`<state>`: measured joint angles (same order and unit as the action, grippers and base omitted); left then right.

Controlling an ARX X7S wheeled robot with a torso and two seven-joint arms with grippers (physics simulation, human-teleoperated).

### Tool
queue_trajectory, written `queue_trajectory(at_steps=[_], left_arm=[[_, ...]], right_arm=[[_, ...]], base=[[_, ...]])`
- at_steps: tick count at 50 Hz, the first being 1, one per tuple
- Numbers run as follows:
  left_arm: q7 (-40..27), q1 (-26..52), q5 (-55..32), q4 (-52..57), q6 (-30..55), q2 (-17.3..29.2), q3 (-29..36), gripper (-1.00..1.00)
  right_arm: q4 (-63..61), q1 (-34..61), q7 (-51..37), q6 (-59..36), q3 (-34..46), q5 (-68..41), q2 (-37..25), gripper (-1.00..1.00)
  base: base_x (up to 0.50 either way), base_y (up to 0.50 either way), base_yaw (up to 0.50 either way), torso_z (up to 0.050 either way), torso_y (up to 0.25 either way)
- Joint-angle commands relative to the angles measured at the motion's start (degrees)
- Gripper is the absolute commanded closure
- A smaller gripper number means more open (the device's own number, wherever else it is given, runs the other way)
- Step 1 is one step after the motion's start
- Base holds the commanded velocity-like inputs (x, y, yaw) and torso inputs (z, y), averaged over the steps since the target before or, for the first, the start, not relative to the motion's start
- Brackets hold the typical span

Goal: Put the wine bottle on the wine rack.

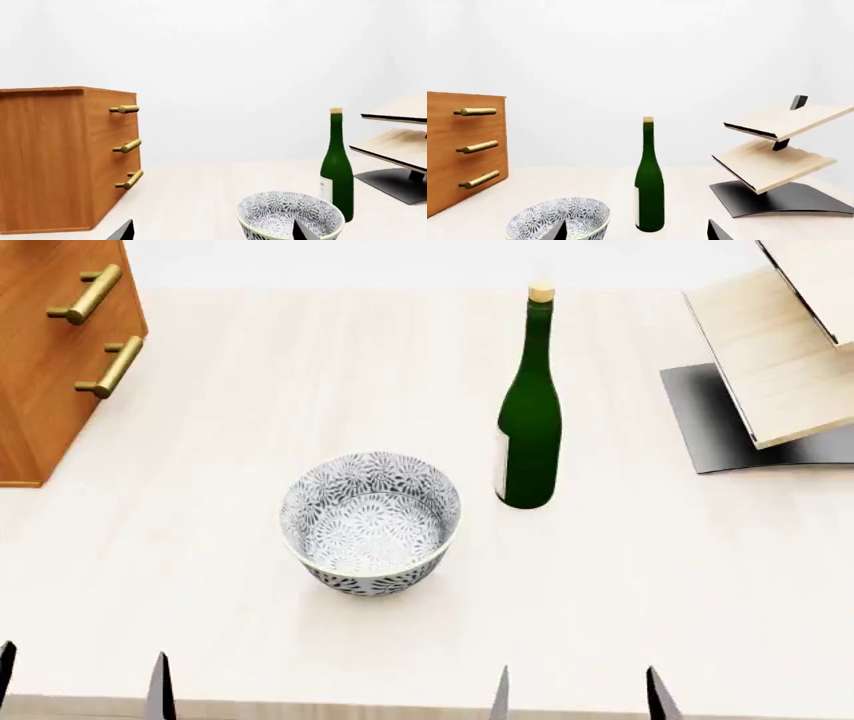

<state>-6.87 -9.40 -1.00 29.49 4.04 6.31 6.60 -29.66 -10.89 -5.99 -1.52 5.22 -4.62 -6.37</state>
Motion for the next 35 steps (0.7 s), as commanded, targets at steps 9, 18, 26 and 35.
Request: queue_trajectory(at_steps=[9,18,26,35], left_arm=[[-2.75,-5.9,1.67,11.78,-6.6,2.23,0.73,-1.0],[-3.39,-6.08,1.12,12.42,-6.89,2.88,0.62,-1.0],[-3.84,-6.3,1.08,13.45,-6.59,3.37,0.95,-1.0],[-4.35,-6.27,1.29,13.55,-6.56,3.79,1.45,-1.0]], right_arm=[[-12.02,-6.57,-2.11,7.95,-0.22,-0.31,-1.59,-1.0],[-10.76,-5.89,-2.99,7.81,0.22,0.29,-1.97,-1.0],[-10.49,-5.3,-3.37,6.19,0.59,-0.43,-2.59,-1.0],[-10.63,-5.35,-3.73,5.95,1.17,-0.63,-3.16,-1.0]], base=[[0.0,0.0,0.0,0.0,0.0],[0.0,0.0,0.0,0.0,0.0],[0.12,0.0,0.0,0.0,0.0],[0.31,0.0,0.0,0.0,0.0]])
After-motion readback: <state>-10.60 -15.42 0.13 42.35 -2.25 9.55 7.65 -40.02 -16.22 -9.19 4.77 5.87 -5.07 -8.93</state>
